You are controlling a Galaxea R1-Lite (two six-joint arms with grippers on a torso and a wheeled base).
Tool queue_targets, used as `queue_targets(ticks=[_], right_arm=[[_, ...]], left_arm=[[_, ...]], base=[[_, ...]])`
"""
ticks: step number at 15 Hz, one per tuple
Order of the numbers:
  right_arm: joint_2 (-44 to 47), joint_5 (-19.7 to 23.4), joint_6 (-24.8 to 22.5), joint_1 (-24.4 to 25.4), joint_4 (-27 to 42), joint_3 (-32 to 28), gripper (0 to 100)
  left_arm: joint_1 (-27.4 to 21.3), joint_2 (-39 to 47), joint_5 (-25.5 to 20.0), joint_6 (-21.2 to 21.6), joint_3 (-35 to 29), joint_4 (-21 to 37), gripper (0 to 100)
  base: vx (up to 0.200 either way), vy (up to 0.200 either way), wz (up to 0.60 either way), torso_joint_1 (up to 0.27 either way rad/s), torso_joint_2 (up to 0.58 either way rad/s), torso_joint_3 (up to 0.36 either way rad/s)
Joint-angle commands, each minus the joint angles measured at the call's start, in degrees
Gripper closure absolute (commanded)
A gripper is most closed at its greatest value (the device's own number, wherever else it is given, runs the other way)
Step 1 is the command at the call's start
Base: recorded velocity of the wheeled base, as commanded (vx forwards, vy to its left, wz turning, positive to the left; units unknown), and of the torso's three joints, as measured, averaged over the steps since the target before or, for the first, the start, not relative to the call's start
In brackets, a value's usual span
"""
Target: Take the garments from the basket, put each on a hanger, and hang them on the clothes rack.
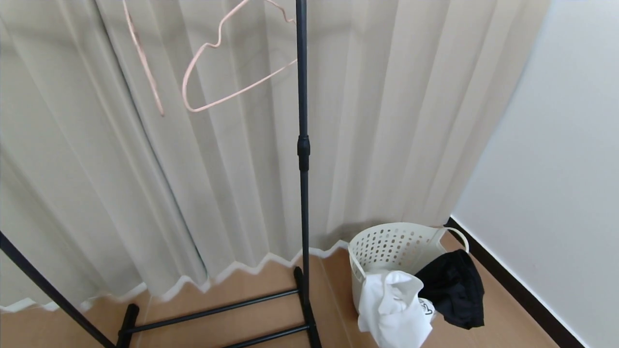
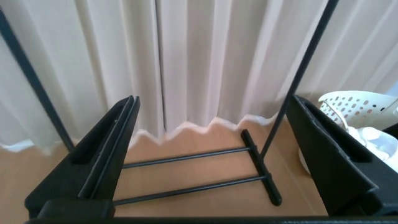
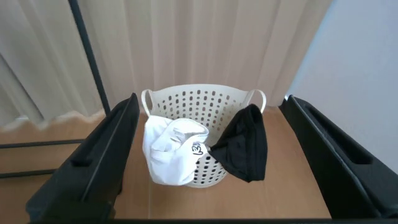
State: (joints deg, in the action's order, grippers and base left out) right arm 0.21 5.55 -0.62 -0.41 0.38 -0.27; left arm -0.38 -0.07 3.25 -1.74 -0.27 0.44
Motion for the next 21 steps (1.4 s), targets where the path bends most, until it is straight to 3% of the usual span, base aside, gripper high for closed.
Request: queue_targets(ticks=[1, 3, 13, 18, 21], right_arm=[[-0.03, -0.01, 0.01, 0.06, 0.06, 0.0, 0], [-0.03, -0.01, -0.08, 0.06, 0.06, 0.09, 0], [-0.03, -0.01, 0.01, 0.06, 0.06, 0.0, 0], [-0.03, -0.01, 0.01, 0.06, 0.06, 0.0, 0], [-0.03, -0.01, 0.01, 0.06, 0.06, 0.09, 0]], left_arm=[[0.03, 0.07, 0.0, -0.01, 0.0, 0.0, 0], [0.03, 0.07, 0.0, -0.01, 0.0, -0.09, 0], [0.03, 0.07, 0.0, -0.01, 0.0, 0.0, 0], [0.03, 0.07, 0.0, -0.01, 0.0, 0.0, 0], [0.03, 0.07, 0.08, -0.1, 0.0, -0.09, 0]], base=[[0.0, -0.2, 0.0, -0.002, 0.0, 0.002], [0.0, -0.2, 0.0, 0.014, 0.01, 0.0], [0.0, 0.0, -0.18, 0.001, 0.0, 0.0], [0.0, -0.2, 0.0, 0.0, 0.0, 0.002], [0.2, -0.067, 0.0, 0.001, 0.0, -0.002]])
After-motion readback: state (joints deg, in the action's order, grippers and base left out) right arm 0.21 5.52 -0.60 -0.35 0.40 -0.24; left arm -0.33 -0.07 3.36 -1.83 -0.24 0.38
